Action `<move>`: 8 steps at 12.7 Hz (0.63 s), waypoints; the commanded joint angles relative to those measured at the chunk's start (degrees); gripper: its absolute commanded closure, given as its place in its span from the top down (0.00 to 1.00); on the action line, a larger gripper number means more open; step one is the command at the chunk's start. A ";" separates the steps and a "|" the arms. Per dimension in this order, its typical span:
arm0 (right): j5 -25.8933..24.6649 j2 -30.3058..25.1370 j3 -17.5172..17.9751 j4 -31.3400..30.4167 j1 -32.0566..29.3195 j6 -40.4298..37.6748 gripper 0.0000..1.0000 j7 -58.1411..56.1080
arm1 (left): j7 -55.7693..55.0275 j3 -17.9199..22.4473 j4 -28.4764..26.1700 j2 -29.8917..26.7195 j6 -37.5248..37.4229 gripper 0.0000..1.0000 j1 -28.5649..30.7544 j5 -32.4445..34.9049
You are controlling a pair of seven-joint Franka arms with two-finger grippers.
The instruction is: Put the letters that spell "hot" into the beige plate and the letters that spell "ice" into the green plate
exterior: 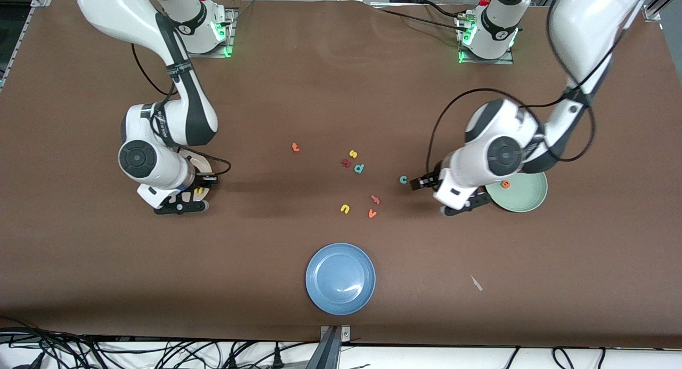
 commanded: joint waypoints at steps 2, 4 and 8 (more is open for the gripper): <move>-0.08 -0.45 -0.93 -4.54 -0.37 5.15 0.23 -4.14 | -9.54 3.92 1.36 6.29 5.68 0.83 -6.13 7.84; 0.54 -0.45 -0.84 -5.08 -0.55 6.04 0.71 -4.06 | -9.99 4.02 1.36 7.52 6.84 0.71 -6.23 7.76; 1.50 -0.71 -0.41 -4.99 -0.46 5.52 0.87 -1.52 | -10.08 4.19 0.40 8.41 6.75 0.57 -7.28 7.94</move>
